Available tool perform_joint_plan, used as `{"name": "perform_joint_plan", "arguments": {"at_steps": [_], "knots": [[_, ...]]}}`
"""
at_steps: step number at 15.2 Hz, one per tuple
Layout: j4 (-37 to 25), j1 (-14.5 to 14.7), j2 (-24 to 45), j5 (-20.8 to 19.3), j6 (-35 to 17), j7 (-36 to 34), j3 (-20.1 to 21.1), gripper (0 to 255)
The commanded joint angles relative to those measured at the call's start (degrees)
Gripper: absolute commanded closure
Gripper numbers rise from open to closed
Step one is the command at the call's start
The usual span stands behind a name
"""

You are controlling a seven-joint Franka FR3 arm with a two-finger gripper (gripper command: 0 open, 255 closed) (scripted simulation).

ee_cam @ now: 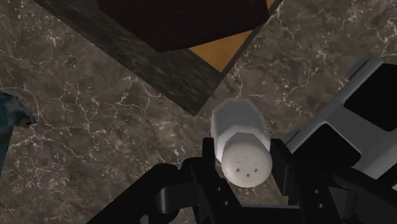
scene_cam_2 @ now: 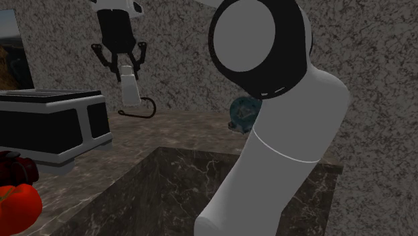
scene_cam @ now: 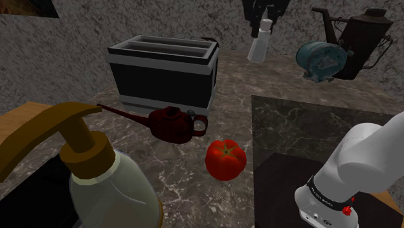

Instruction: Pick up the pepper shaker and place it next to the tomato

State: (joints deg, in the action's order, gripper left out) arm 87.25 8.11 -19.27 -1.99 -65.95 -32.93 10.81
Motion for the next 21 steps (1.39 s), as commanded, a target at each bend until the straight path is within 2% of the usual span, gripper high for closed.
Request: {"name": "perform_joint_plan", "arguments": {"at_steps": [1, 8, 13, 18, 21], "knots": [[-1.0, 0.75, 0.5, 0.74, 0.64, -3.08, 2.05, 255], [-6.33, 3.73, 4.99, 2.51, 1.98, -15.06, 10.34, 255], [-12.82, 6.46, 10.95, 1.88, 3.21, -24.5, 16.96, 255], [-22.67, 11.32, 20.27, -2.06, 5.55, -35.12, 24.1, 255], [-31.5, 16.96, 28.22, -7.1, 8.4, -41.91, 28.03, 255]]}}
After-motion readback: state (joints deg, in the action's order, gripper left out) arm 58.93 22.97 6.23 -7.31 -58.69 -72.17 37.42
